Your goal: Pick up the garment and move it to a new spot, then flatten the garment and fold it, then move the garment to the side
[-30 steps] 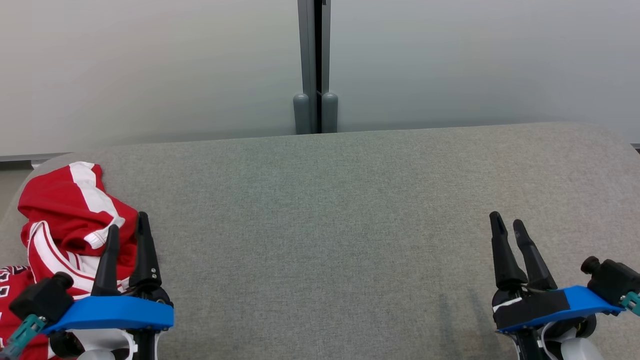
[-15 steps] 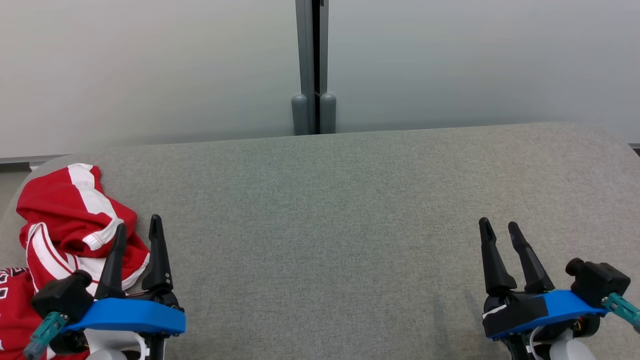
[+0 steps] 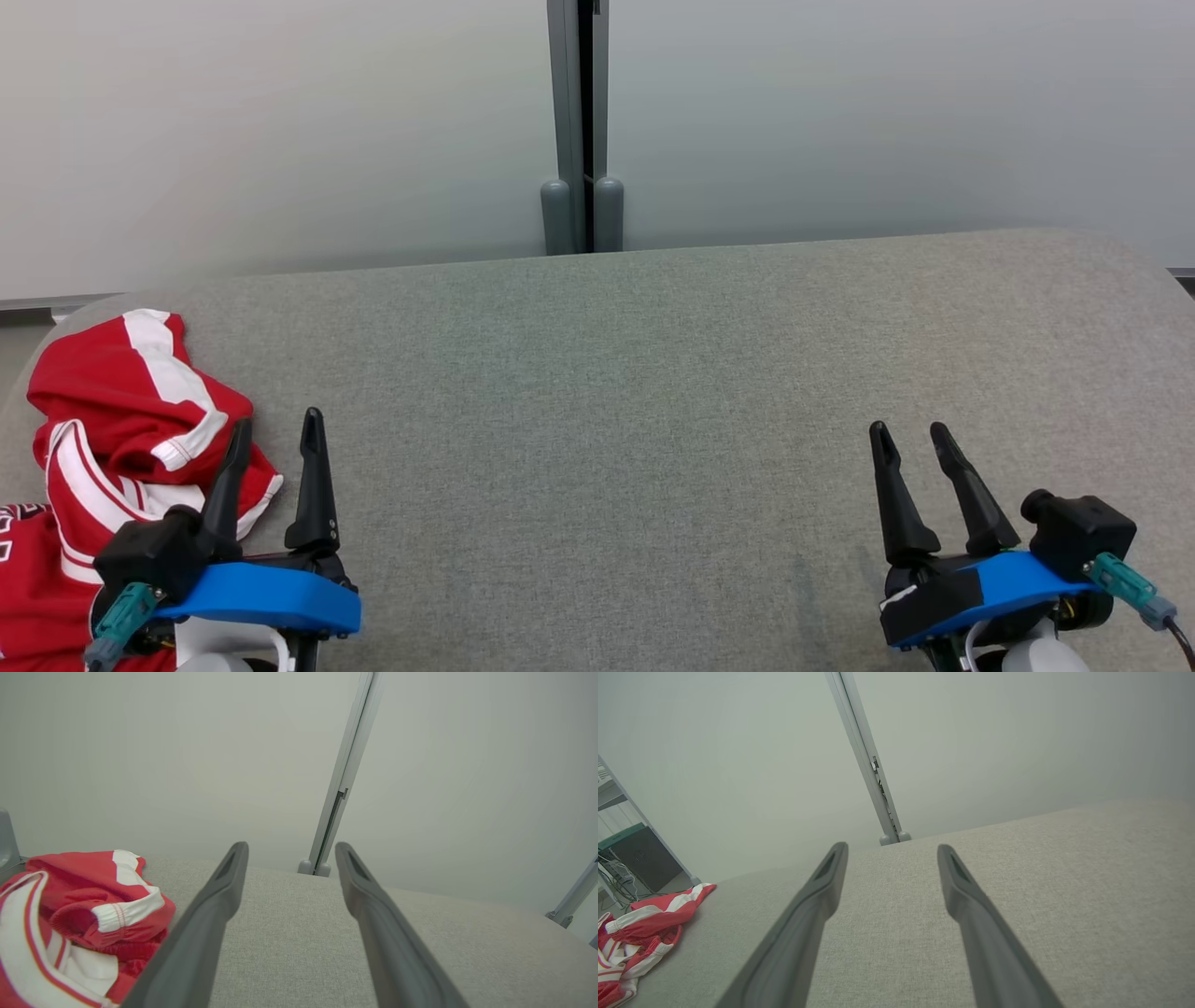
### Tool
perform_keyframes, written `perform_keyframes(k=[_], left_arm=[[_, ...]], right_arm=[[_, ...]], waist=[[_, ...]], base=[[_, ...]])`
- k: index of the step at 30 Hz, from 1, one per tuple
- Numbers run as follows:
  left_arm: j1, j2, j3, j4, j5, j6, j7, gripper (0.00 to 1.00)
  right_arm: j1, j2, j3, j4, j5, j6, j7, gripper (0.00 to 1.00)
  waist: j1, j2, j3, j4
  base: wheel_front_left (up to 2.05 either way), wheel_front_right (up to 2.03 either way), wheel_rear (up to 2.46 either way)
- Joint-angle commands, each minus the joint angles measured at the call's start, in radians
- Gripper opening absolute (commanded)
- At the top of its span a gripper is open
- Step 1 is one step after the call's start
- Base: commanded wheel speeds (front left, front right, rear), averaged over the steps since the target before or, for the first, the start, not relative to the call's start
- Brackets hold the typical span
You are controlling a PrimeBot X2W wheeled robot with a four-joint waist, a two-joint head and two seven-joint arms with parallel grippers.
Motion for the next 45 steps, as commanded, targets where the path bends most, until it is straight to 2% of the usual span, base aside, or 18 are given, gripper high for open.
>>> perform_keyframes(k=[1,33,45], left_arm=[[-0.014,0.007,-0.004,-0.003,0.016,-0.008,-0.008,1.00],[-0.023,0.023,-0.018,0.009,0.251,-0.007,-0.069,1.00],[-0.024,0.019,-0.009,0.038,0.239,-0.007,-0.069,1.00]], right_arm=[[-0.015,-0.006,0.002,-0.002,-0.017,0.002,-0.008,1.00],[-0.020,-0.007,0.021,-0.005,-0.242,0.002,-0.070,1.00],[-0.017,-0.007,0.023,-0.013,-0.233,0.002,-0.070,1.00]], waist=[[0.0000,-0.0001,0.000,0.000],[0.0000,-0.0001,-0.004,-0.011],[0.0000,-0.0001,-0.001,-0.012]], base=[[0.00,0.00,0.00],[0.00,0.00,0.00],[0.00,0.00,0.00]])
